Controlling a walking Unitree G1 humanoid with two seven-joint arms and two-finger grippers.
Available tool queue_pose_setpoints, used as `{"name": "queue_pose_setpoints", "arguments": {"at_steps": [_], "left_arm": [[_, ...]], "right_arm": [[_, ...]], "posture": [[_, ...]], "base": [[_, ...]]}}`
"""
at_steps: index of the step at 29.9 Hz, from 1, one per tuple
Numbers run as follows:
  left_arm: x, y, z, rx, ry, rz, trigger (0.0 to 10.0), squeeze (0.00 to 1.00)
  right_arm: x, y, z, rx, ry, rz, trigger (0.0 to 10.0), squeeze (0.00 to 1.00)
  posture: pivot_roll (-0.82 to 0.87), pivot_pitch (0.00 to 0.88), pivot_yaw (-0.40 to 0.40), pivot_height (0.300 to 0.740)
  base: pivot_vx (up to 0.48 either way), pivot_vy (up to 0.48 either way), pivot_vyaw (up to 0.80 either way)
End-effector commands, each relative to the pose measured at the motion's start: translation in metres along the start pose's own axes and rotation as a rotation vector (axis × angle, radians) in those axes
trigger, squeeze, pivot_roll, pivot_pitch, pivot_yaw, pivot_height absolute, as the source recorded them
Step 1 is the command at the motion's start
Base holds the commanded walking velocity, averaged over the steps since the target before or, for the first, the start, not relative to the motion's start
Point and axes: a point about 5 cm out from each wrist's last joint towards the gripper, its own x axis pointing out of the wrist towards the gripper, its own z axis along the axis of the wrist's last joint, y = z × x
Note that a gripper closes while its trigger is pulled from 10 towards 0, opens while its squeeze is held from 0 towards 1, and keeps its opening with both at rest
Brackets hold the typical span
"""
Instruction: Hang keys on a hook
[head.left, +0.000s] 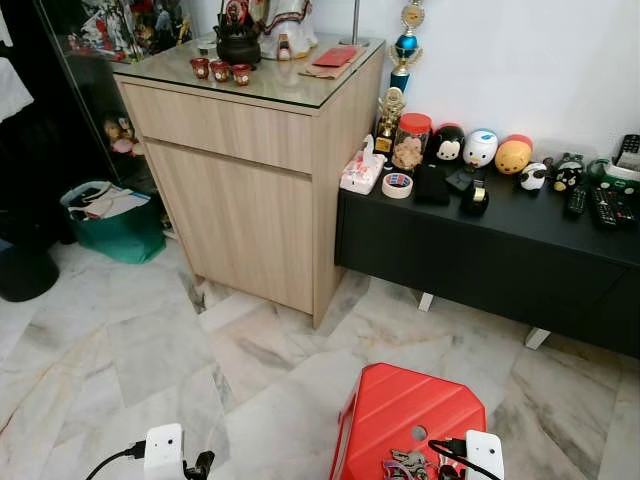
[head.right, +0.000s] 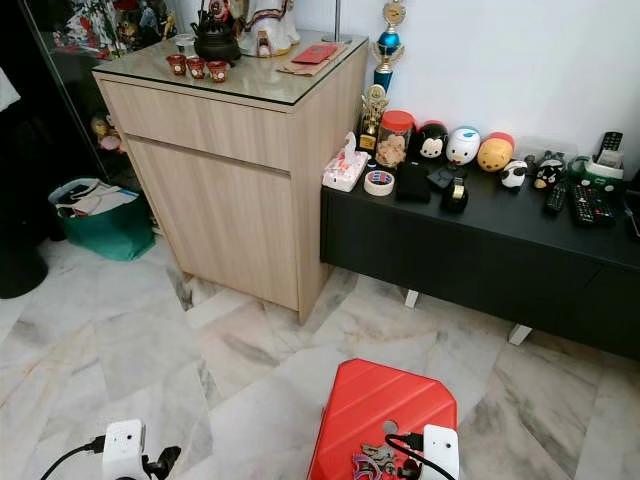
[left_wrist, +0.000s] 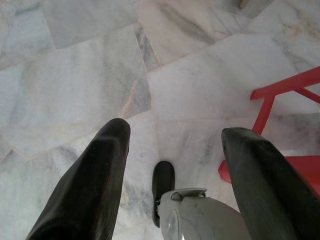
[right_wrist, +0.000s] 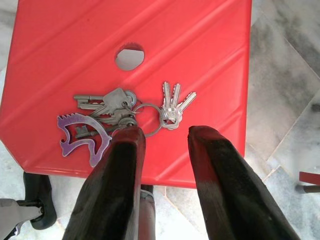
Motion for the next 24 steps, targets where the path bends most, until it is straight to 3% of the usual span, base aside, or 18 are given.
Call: {"name": "queue_pose_setpoints", "arguments": {"at_steps": [1,12,24], "left_arm": [[-0.0012,0.0025,-0.0033,-0.006,0.015,0.005,10.0,0.0],[-0.0012,0.001,-0.0046,-0.01,0.021,0.003,10.0,0.0],[-0.0015,0.0017,-0.0038,-0.004,0.009,0.007,10.0,0.0]], "right_arm": [[-0.0003,-0.0004,-0.0002,0.0,-0.006,-0.002,10.0,0.0],[-0.0007,-0.0014,-0.0018,-0.001,-0.004,-0.004,10.0,0.0],[-0.0009,-0.0012,-0.0026,-0.002,-0.004,-0.002,10.0,0.0]], "posture": [[0.09,0.0,-0.032,0.74],[0.09,0.0,-0.038,0.74],[0.09,0.0,-0.042,0.74]], "base": [[-0.27,0.0,0.0],[-0.269,0.0,0.0],[0.0,0.0,0.0]]}}
